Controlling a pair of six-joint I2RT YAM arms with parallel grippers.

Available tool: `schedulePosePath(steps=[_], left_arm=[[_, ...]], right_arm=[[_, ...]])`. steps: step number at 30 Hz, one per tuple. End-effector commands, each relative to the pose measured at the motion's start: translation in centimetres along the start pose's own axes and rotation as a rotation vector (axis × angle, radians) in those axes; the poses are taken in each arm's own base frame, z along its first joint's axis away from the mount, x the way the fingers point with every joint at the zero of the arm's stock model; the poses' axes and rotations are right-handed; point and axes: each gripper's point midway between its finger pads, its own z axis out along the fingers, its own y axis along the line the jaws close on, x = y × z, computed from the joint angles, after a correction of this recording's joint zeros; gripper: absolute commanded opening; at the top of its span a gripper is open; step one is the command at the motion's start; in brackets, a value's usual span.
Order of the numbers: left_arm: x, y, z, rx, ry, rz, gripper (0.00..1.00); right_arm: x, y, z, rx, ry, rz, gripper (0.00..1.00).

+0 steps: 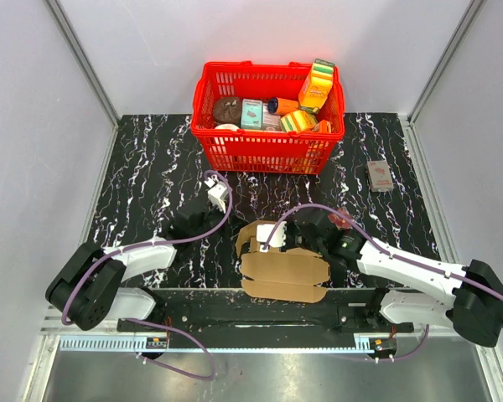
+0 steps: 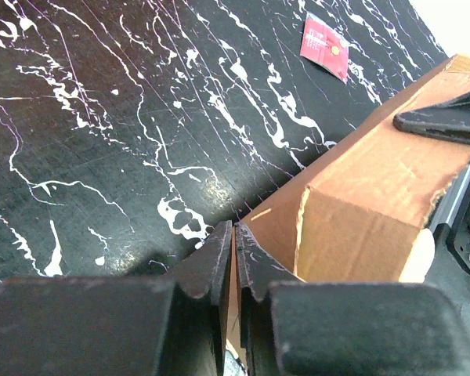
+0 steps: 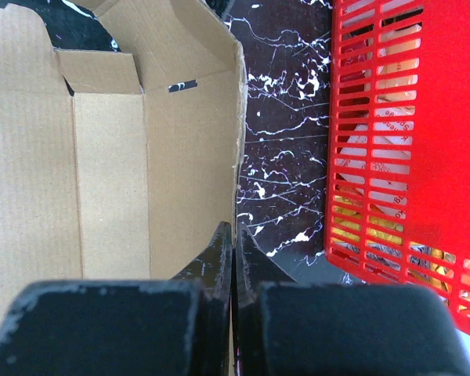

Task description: Fold the paper box

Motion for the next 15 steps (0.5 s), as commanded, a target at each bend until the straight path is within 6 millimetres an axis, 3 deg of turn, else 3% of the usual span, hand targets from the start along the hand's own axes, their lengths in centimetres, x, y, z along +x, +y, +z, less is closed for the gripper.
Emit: schedulePosePath(steps=[1,15], left_arm=[[-0.8,-0.7,-0.1,0.022,-0.050,0.017,0.09],[-0.4,-0.7,0.8,0.025,-0.035,0.018,0.09]], right_arm=[[-1.0,-1.9,-0.2,0.100,-0.038,-0.014,0.00],[0.3,-2.4,0.9,0.205,-0.022,-0.054,0.00]])
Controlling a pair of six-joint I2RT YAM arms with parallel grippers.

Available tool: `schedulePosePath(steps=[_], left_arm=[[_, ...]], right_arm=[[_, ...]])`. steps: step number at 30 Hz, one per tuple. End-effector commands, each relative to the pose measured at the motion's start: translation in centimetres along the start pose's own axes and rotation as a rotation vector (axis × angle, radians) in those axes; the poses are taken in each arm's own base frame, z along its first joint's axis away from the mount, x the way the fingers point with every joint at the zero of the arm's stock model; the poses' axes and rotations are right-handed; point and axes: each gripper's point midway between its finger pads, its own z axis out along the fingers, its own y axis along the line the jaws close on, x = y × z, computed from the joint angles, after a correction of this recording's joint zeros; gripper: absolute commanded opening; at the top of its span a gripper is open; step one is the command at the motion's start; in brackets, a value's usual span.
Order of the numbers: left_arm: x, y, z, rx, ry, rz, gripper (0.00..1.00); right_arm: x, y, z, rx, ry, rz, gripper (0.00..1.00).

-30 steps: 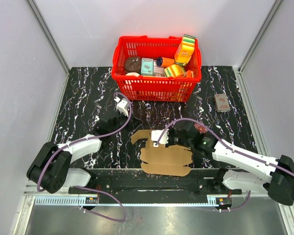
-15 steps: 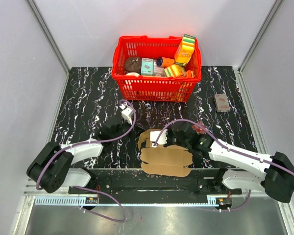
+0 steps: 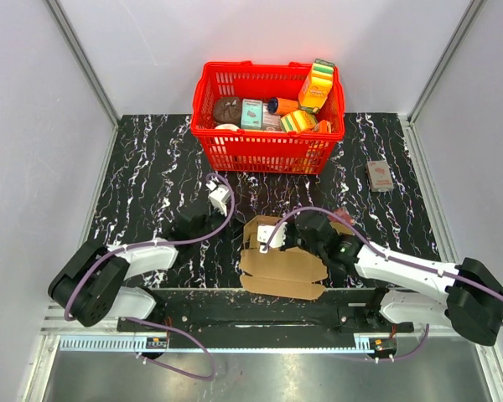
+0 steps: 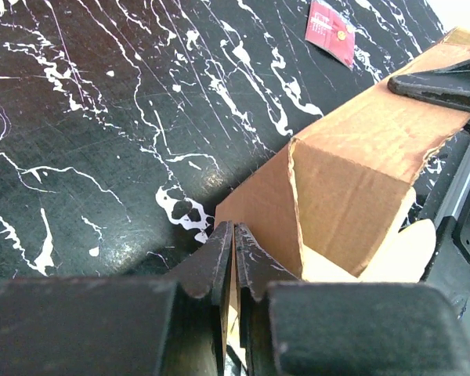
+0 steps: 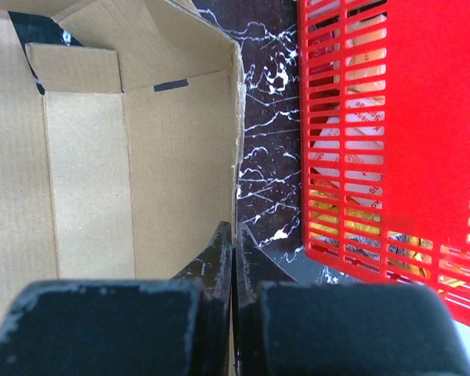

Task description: Fold the paper box

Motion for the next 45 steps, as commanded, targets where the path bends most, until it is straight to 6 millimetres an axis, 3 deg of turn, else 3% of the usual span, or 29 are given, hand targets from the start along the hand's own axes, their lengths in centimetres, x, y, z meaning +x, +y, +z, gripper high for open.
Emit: schedulePosePath(steps=[1,17,32,45], left_arm=[[-1.9,-0.6,0.6,0.022,-0.061,0.027,0.09],[-1.4,0.6,1.7,-0.007,-0.046,0.048,0.07],[0.1,-1.1,1.6,0.041,-0.017,0.074,0.07],[1.2,-0.8,1.7,0.005,-0.017,0.100,0.11]], right_arm=[[-0.5,-1.6,0.2,0.105,-0.027,-0.031,0.00],[0.5,-1.3,0.9,0.241,-0.006,-0.108,0.00],[0.2,-0.8,0.8,0.345,0.007,-0.132,0.00],[0.0,-0.6,0.2,0.344,-0.015,-0.083,0.00]])
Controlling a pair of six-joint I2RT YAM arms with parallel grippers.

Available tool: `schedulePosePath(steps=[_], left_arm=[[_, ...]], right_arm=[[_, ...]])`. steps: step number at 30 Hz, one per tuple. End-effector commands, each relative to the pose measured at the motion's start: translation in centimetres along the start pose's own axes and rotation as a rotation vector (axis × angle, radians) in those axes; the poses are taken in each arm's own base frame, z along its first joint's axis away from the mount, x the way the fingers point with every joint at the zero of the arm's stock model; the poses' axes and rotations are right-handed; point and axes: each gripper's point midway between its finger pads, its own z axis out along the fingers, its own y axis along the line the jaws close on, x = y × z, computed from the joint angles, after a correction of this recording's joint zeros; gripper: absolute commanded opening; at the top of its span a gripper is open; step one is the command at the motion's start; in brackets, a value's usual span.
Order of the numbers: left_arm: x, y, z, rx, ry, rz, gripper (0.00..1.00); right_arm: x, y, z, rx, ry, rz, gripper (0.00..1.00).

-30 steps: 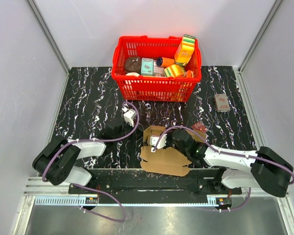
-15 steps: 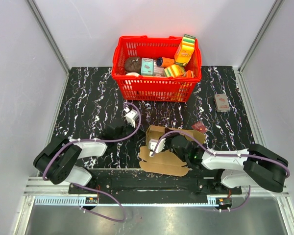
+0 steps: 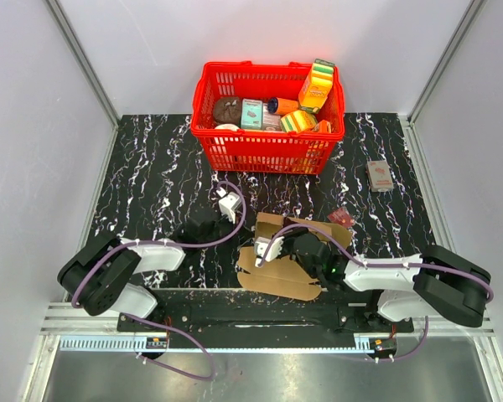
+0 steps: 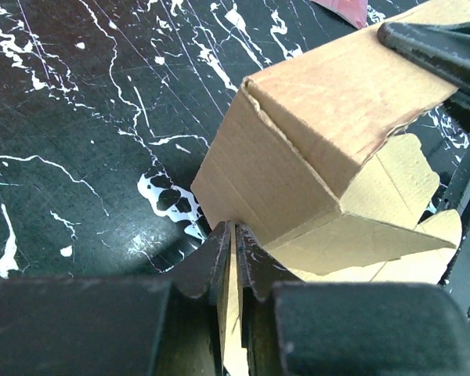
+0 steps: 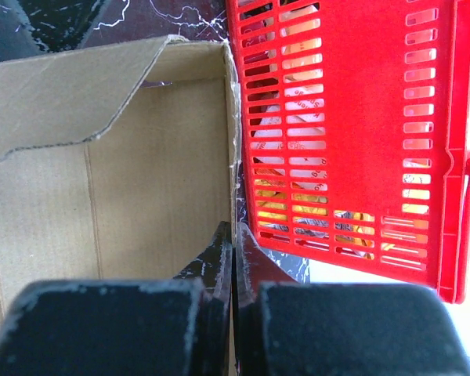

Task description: Fold the paper box

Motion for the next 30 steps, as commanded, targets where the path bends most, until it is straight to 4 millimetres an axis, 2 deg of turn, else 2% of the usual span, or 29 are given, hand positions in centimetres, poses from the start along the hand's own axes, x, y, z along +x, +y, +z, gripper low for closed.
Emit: schedulePosePath(steps=[1,6,16,25,30], left_arm=[[-1.3,-0.2,0.3,0.002,-0.074,0.055,0.13],[-1.5,0.0,0.1,-0.003,-0.114,0.081,0.22],[-2.5,-0.9,-1.8,0.034,-0.230,0.162,0.47],[-4.0,-1.7,-1.7,0.071,-0.287,0.219,0.50],[-3.8,-1.7,-1.1,0.084,-0.271,0.237,0.51]], right_arm=[[-1.1,-1.7,-0.6,0.064,-0.045,0.077,0.00],[-1.1,-1.4,-1.0,0.041,-0.046,0.085,0.00],[-1.6,-0.9,-1.0,0.002,-0.061,0.114,0.00],[-1.8,-0.2,-0.8,-0.031,-0.071,0.127,0.00],[-2.1,-0.1,-0.9,-0.041,-0.081,0.142,0.00]])
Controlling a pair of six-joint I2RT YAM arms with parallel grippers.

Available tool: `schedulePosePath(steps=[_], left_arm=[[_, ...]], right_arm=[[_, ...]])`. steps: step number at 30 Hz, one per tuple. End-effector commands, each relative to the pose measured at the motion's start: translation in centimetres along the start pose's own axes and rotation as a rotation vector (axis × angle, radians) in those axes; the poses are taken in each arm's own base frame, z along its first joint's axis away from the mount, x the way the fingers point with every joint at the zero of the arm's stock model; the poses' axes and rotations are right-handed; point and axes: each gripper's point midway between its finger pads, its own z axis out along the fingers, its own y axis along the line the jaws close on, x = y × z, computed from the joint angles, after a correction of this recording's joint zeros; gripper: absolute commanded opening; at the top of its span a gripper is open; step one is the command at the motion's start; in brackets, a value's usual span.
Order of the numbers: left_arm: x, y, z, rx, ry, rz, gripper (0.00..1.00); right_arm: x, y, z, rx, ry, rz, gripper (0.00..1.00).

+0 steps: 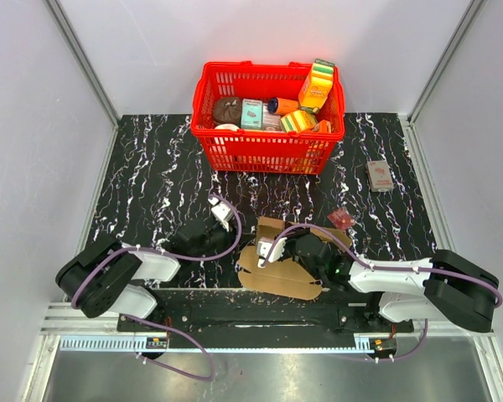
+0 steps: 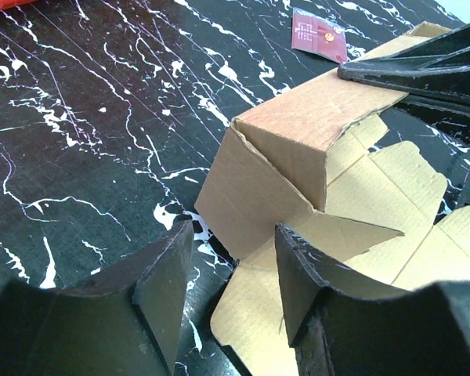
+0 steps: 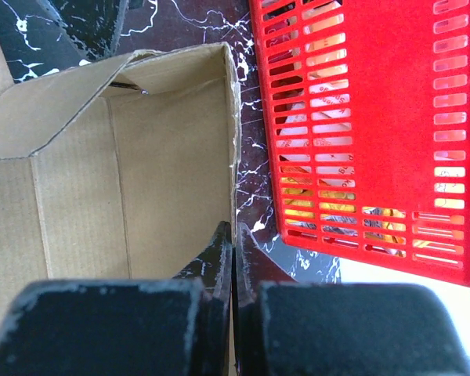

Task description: Fold the paper box

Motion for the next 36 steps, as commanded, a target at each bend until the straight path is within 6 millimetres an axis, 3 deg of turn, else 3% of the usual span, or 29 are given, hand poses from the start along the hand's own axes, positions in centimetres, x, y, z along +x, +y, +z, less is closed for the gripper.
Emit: schedulePosePath(steps=[1,15,36], left_arm=[[-2.2,-0.9,0.9,0.056,-0.083,0.058,0.51],[-3.2,-1.6,-0.3,0.075,-0.133,0.073,0.56],[-1.5,-2.4,-0.4,0.100,-0.103,0.088,0.61]], right_arm=[[-1.9,-0.8,0.0,0.006,-0.063,0.059,0.00],[-1.4,-0.4,-0.3,0.012,-0.058,0.082,0.00],[-1.0,-0.3,-0.3,0.107,-0.025,0.014,0.00]])
